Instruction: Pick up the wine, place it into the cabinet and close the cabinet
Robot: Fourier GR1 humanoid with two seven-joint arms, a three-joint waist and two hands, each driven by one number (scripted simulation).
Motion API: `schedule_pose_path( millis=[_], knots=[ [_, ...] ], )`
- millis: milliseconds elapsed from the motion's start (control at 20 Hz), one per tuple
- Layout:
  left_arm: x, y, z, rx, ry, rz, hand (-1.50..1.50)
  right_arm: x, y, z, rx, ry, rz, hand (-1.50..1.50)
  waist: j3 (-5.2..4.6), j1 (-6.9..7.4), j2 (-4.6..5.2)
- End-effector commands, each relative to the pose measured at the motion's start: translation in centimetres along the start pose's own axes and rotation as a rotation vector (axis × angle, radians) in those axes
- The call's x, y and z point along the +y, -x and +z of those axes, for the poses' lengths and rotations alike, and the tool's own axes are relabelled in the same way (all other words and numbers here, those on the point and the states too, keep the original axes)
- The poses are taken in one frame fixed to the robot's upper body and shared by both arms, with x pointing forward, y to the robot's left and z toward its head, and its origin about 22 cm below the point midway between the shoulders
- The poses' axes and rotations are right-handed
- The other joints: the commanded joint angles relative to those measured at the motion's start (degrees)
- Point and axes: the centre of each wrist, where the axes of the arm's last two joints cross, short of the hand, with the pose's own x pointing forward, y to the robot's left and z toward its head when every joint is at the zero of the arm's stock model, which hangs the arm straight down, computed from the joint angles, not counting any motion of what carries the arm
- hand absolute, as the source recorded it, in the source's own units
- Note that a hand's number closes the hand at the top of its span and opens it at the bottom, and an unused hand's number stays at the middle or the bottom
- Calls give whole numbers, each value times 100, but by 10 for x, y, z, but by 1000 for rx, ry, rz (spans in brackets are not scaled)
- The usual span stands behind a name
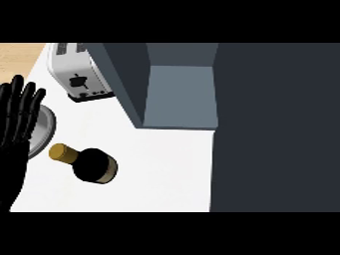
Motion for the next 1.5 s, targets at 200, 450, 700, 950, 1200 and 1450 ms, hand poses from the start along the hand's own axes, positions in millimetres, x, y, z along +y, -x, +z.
schedule_pose_path(
  millis=[200, 450, 700, 950, 1200, 1450],
  knots=[
    [10, -27, 7, -32, -113, -30, -150, -8, -24, 32, 24, 33, 45, -150, -36, -170, -74],
    [-15, -25, 16, 147, -129, 215, -150, 14, -38, 50, 143, -135, -177, -150, -34, -202, -87],
    [-10, -53, 25, 163, -126, 202, -150, 21, -80, 53, 135, -106, -194, -150, -37, -164, -70],
    [-26, -88, 20, 174, -152, 225, -150, 20, -98, 54, 156, -150, -174, -150, -34, -177, -69],
    [-16, -103, 23, 177, -163, 228, -150, 39, -113, 55, 138, -144, -192, -150, -38, -162, -73],
    [-9, -95, -2, 222, -193, 187, -150, 43, -111, 46, 132, -126, -189, -150, -38, -185, -62]
  ],
)
